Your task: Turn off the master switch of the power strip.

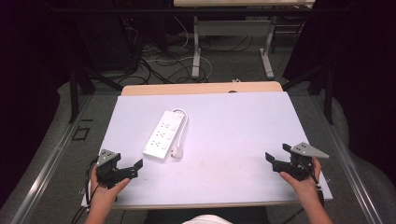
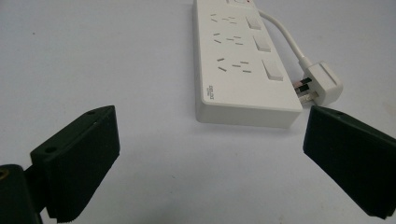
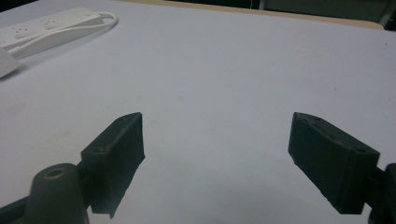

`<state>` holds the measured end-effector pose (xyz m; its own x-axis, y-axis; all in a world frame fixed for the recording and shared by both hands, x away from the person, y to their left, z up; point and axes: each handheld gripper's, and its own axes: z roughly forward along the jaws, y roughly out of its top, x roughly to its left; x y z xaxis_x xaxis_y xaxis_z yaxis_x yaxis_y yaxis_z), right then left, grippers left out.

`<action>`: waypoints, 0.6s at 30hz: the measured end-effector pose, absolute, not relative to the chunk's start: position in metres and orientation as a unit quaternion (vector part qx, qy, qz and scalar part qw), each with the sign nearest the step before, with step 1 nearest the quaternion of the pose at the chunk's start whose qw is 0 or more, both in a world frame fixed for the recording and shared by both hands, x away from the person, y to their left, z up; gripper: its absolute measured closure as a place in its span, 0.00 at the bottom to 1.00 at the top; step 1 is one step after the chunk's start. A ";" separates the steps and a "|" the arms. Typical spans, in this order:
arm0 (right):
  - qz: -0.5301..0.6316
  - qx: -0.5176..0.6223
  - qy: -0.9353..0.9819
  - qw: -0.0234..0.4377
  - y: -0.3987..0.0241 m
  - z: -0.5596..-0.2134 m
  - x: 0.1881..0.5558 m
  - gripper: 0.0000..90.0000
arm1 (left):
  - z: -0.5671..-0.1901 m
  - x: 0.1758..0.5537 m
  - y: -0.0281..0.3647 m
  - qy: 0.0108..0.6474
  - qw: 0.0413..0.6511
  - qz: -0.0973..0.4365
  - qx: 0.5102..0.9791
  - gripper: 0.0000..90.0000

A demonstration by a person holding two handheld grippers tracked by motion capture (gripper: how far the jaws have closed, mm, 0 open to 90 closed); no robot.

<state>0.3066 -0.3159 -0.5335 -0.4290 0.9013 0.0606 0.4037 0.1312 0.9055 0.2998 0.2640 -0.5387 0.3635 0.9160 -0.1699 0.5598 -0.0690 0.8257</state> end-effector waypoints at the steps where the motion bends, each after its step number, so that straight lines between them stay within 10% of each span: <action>1: 0.461 0.473 0.703 0.264 -0.321 -0.539 0.306 0.19 | -0.538 0.299 0.263 0.527 0.435 0.207 0.700 0.04; 18: 0.460 0.477 0.702 0.261 -0.324 -0.551 0.309 0.19 | -0.537 0.295 0.256 0.511 0.427 0.219 0.713 0.16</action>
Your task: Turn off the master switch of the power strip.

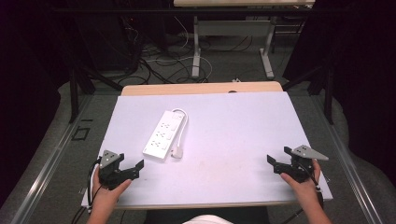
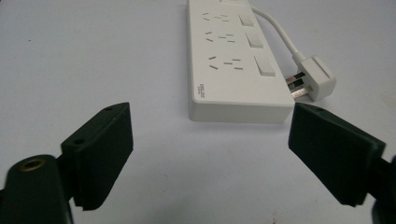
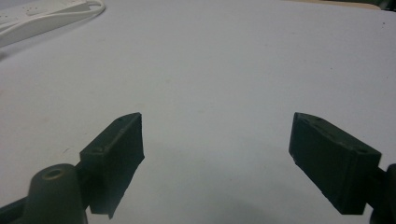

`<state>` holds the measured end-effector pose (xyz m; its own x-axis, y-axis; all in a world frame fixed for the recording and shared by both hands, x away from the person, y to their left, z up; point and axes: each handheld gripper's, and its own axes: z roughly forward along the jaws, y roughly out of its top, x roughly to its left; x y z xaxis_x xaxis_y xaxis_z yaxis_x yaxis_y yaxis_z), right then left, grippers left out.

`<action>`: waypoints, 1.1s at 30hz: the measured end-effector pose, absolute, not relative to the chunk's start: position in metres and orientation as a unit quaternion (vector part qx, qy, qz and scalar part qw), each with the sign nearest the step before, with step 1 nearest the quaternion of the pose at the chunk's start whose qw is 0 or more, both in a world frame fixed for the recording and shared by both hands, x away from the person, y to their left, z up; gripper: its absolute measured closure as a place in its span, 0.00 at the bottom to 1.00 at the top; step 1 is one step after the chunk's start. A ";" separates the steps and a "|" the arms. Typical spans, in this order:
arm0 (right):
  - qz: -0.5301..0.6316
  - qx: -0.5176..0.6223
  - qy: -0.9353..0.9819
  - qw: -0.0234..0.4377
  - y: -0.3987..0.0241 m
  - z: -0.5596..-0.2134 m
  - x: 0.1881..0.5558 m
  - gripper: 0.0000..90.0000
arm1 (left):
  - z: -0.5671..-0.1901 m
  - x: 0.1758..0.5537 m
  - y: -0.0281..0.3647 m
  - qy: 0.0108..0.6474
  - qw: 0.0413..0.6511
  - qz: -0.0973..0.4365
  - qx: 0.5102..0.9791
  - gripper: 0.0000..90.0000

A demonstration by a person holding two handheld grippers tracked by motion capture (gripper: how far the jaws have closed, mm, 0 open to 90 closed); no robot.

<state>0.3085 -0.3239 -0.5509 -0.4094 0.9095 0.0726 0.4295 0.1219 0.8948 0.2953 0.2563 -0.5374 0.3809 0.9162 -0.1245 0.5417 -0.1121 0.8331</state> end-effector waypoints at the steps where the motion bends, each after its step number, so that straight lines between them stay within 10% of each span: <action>1: 0.457 0.477 0.704 0.262 -0.324 -0.551 0.308 0.19 | -0.537 0.295 0.256 0.509 0.428 0.222 0.713 0.18; 33: 0.461 0.459 0.715 0.256 -0.315 -0.555 0.304 0.19 | -0.517 0.301 0.247 0.492 0.417 0.238 0.726 0.47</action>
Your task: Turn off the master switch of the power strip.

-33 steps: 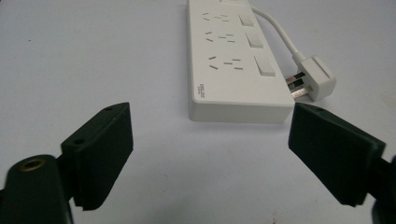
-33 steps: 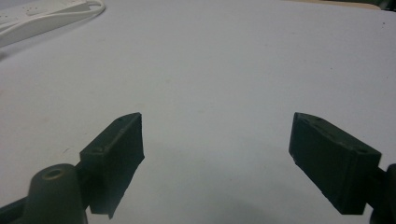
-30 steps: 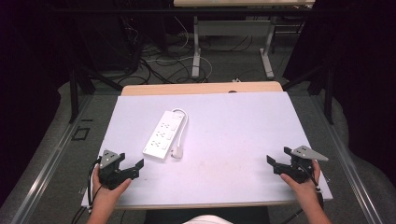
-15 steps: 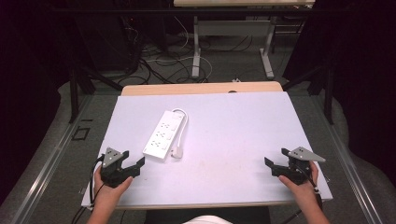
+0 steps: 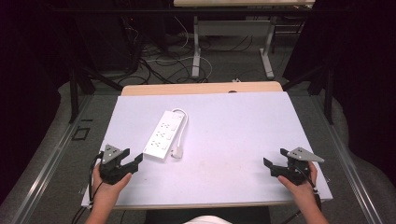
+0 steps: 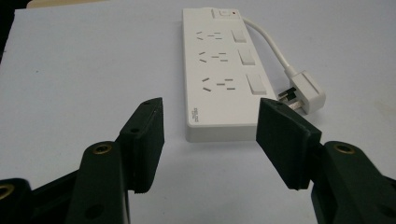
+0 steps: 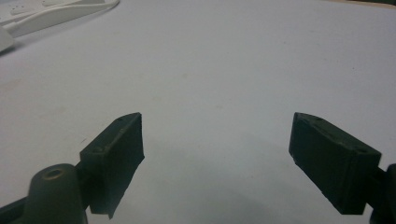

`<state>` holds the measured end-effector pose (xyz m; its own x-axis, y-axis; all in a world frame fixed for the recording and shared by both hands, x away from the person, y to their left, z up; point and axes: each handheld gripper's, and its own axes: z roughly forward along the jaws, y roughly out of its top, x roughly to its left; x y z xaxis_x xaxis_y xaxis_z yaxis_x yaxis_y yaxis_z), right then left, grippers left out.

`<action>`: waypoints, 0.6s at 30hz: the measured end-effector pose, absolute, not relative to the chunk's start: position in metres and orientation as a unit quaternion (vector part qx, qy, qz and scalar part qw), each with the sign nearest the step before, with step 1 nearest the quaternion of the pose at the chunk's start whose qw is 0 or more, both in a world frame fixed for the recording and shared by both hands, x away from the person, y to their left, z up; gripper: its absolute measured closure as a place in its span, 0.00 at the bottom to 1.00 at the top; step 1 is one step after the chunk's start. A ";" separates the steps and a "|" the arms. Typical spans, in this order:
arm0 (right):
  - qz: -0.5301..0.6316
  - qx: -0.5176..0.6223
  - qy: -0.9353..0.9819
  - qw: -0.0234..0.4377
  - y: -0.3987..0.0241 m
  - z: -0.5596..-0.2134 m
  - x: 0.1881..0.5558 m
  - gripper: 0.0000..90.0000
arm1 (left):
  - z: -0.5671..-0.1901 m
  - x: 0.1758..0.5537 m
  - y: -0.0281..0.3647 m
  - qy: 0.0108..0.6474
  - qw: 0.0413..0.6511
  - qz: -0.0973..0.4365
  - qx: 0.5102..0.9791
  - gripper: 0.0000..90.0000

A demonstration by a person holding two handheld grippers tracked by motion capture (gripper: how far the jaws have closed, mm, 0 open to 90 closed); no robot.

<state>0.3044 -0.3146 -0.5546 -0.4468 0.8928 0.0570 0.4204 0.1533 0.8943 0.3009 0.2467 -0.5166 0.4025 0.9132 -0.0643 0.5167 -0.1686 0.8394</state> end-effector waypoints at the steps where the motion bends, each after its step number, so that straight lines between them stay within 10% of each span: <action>1: 0.462 0.463 0.713 0.252 -0.314 -0.555 0.304 0.19 | -0.516 0.301 0.247 0.493 0.415 0.237 0.727 0.47; 18: 0.463 0.466 0.709 0.257 -0.312 -0.555 0.303 0.19 | -0.496 0.316 0.244 0.485 0.427 0.226 0.729 0.40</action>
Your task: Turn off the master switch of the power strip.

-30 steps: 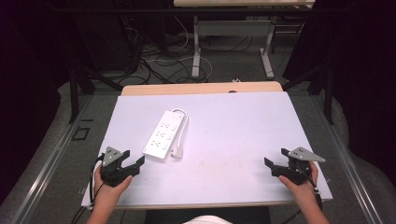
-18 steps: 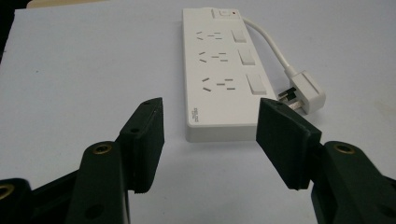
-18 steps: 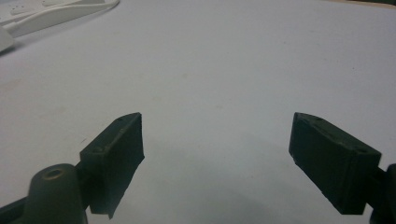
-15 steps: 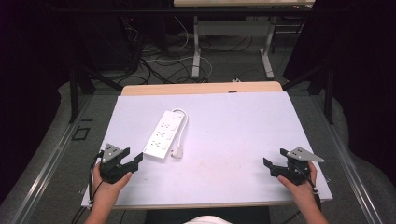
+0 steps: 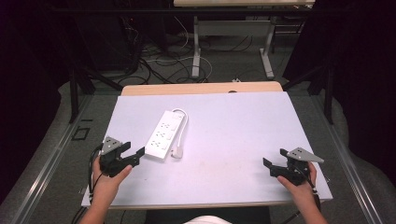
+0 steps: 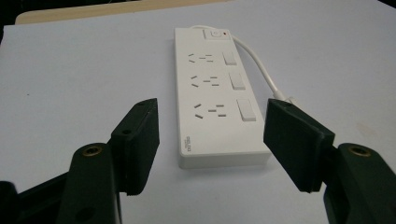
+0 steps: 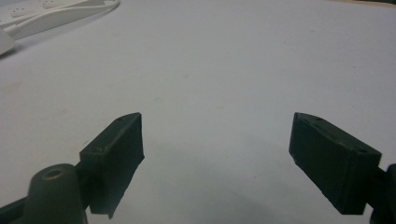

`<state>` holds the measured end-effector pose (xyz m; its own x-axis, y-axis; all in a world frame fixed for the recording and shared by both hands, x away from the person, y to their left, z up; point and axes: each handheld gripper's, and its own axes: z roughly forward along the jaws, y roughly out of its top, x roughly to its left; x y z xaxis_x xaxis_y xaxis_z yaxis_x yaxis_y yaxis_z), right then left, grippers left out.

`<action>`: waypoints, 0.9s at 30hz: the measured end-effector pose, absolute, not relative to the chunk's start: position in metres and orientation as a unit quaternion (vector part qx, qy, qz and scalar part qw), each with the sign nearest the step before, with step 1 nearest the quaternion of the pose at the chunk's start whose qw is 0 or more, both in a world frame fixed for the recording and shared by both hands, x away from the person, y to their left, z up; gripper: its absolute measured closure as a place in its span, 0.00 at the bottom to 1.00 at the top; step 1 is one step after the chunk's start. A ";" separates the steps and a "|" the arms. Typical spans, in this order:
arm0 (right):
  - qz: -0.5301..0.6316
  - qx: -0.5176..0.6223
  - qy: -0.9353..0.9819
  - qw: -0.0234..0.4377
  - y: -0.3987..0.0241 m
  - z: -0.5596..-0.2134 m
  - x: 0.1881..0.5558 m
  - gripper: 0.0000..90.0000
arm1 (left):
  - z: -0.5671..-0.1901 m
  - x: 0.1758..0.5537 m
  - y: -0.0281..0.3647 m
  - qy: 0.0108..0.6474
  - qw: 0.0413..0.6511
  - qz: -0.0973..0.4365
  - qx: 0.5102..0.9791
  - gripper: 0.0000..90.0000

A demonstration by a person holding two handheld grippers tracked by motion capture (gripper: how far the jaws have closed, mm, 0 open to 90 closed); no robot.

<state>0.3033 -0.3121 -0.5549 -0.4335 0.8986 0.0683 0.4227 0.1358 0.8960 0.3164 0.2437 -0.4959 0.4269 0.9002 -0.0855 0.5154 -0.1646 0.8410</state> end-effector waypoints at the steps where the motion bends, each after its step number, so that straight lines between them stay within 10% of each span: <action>1: 0.462 0.469 0.708 0.256 -0.312 -0.555 0.303 0.19 | -0.494 0.317 0.243 0.488 0.426 0.223 0.728 0.40; 27: 0.462 0.465 0.710 0.257 -0.314 -0.554 0.303 0.19 | -0.459 0.346 0.226 0.491 0.446 0.195 0.723 0.42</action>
<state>0.3030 -0.3135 -0.5545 -0.4351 0.8980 0.0653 0.4238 0.1403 0.8948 0.3459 0.2255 -0.4587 0.4428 0.8829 -0.1559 0.5361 -0.1213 0.8354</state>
